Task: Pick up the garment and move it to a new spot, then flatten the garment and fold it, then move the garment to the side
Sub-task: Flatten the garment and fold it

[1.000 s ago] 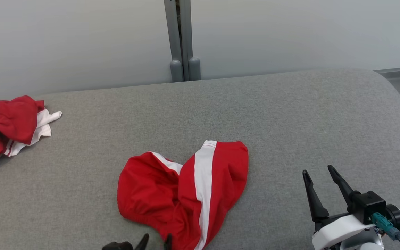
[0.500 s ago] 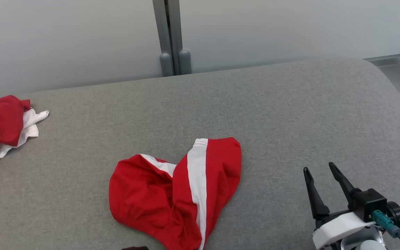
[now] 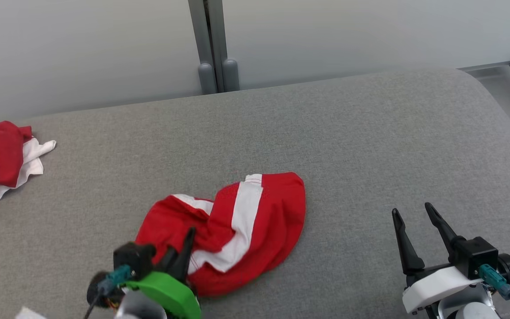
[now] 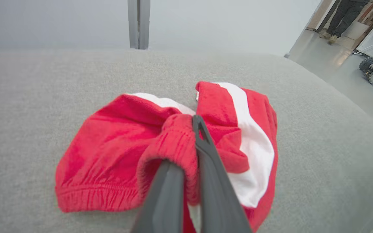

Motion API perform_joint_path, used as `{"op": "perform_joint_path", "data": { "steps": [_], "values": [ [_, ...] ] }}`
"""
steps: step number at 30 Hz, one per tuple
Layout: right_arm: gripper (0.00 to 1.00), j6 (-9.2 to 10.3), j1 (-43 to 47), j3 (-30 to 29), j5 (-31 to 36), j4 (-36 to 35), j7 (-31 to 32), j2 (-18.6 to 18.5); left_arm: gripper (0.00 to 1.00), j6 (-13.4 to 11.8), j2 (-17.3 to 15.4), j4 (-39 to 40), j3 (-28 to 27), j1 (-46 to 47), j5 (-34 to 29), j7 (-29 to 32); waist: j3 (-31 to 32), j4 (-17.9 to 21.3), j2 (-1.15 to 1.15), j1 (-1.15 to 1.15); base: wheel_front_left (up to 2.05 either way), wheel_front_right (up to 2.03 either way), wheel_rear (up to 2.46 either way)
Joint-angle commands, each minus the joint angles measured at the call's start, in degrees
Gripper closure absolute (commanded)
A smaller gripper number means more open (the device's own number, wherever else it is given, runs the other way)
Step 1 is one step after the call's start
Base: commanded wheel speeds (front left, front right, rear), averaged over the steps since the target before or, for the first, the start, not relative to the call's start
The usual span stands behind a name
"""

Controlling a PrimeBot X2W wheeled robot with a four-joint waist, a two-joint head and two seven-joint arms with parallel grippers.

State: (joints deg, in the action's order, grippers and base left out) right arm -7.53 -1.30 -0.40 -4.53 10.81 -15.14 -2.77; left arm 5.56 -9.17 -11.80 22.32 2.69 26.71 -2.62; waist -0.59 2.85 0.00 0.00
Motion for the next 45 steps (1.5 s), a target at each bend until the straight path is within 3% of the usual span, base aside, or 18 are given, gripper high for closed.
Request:
{"op": "perform_joint_path", "data": {
  "steps": [1, 9, 14, 24, 34, 45],
  "values": [
    [0.00, 0.08, -0.58, 0.02, 0.18, -0.02, -0.01, -0.22, 1.00, 0.01, -1.19, 0.72, -0.23, 3.44, -1.62, -0.42, 0.13, -0.26, 0.00, 0.00, 0.00, 0.00, 0.00],
    [0.00, 0.08, -1.64, 1.32, -0.39, 0.31, -0.01, -0.23, 1.00, 1.54, -4.00, 0.41, 3.68, 21.24, -5.96, 0.03, 0.02, 0.68, 0.00, 0.00, 0.00, 0.00, 0.00],
    [0.00, 0.08, -2.48, 1.52, -0.57, 0.36, -0.01, -0.23, 1.00, 1.90, -3.77, -4.02, 8.92, 32.04, -6.63, -1.81, -0.85, 2.77, 0.00, 0.00, 0.00, 0.00, 0.00],
    [0.00, 0.08, -4.12, -0.68, -0.35, 0.03, -0.01, -0.21, 1.00, 1.93, -3.37, -8.02, 22.50, 52.93, -1.03, -11.57, -3.31, 6.10, 0.00, 0.00, 0.00, 0.00, 0.00],
    [0.00, 0.08, -5.28, -2.45, -0.10, -0.41, -0.01, -0.19, 1.00, 1.94, -9.25, -7.11, 28.44, 51.94, 4.15, -12.58, -5.38, 4.75, 0.00, 0.00, 0.00, 0.00, 0.00],
    [0.00, 0.08, -5.92, -1.75, -0.20, -0.66, -0.01, -0.22, 1.00, 1.95, -14.59, -23.38, 33.42, 45.83, 15.10, -11.56, -6.67, 3.36, 0.00, 0.00, 0.00, 0.00, 0.00]
  ]
}}
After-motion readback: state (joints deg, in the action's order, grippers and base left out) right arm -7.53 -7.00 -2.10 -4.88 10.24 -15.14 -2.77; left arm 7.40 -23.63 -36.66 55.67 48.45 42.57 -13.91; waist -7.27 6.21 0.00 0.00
